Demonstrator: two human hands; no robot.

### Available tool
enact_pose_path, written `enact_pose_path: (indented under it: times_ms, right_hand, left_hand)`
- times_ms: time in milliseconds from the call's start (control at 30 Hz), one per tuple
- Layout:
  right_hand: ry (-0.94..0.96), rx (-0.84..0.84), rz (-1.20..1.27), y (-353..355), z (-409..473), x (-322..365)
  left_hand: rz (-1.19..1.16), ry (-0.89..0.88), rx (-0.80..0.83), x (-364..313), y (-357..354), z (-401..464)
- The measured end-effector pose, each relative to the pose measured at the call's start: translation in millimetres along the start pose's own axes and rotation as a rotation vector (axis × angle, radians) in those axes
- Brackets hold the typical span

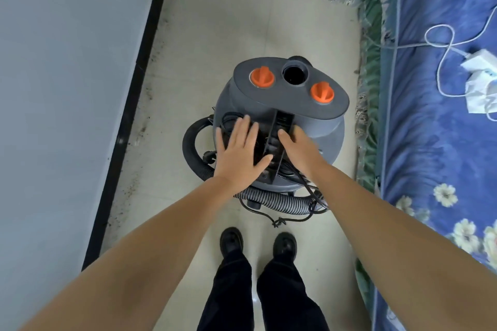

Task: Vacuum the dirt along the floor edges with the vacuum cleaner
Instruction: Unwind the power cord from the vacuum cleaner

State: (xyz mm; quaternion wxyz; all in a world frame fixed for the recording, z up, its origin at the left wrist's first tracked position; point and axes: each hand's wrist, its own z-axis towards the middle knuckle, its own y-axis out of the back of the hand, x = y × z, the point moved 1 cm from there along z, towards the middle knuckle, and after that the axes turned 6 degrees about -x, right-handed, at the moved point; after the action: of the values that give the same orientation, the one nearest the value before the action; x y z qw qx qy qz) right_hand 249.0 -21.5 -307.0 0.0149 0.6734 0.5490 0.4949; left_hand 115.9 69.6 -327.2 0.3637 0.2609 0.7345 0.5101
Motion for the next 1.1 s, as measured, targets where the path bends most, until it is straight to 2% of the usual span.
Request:
enact_pose_path:
  times_ms: [67, 133, 167, 233, 300, 367, 500, 600, 767, 833, 967, 1100]
  right_hand:
    - [0.059, 0.000, 0.089, 9.2, -5.7, -8.6]
    - [0.137, 0.056, 0.156, 17.8, -10.5, -17.8]
    - [0.184, 0.116, 0.116, 20.9, -12.1, -21.6]
    - [0.275, 0.224, -0.149, 23.7, -14.8, -27.6]
    - [0.325, 0.262, -0.452, 24.3, -19.0, -32.1]
    - [0.365, 0.230, -0.665, 24.4, -24.6, -36.1]
    - [0.338, 0.107, -0.709, 33.5, -34.2, -47.9]
    - [0.273, 0.071, -0.734, 35.7, -43.5, -57.9]
    - [0.165, 0.013, -0.623, 26.2, -57.3, -62.8]
    - [0.047, 0.025, -0.553, 27.1, -55.3, -62.5]
    - [-0.239, 0.144, -0.134, 49.7, -53.4, -66.1]
    - [-0.279, 0.240, 0.200, 82.5, -81.4, -63.1]
  left_hand:
    - [-0.045, 0.128, -0.025, 7.2, 4.8, -2.3]
    - [-0.265, 0.269, 0.027, 7.1, 7.9, -1.2]
    - [-0.361, 0.326, 0.061, 5.1, 9.3, 0.1]
    - [-0.427, 0.380, 0.113, 0.4, 13.1, 2.3]
    - [-0.451, 0.358, 0.113, -3.9, 16.1, 4.3]
    - [-0.489, 0.287, 0.118, -12.0, 17.1, 4.8]
    - [-0.544, 0.178, 0.096, -28.0, 16.1, 6.1]
    - [-0.667, 0.248, 0.104, -31.6, 15.2, 6.5]
    - [-0.832, 0.473, 0.096, -32.1, 12.5, -0.6]
    - [-0.857, 0.536, 0.064, -31.3, 12.8, -5.9]
    - [-0.937, 0.692, 0.012, -31.1, 19.2, -27.0]
    - [-0.909, 0.711, -0.027, -42.7, 25.9, -65.1]
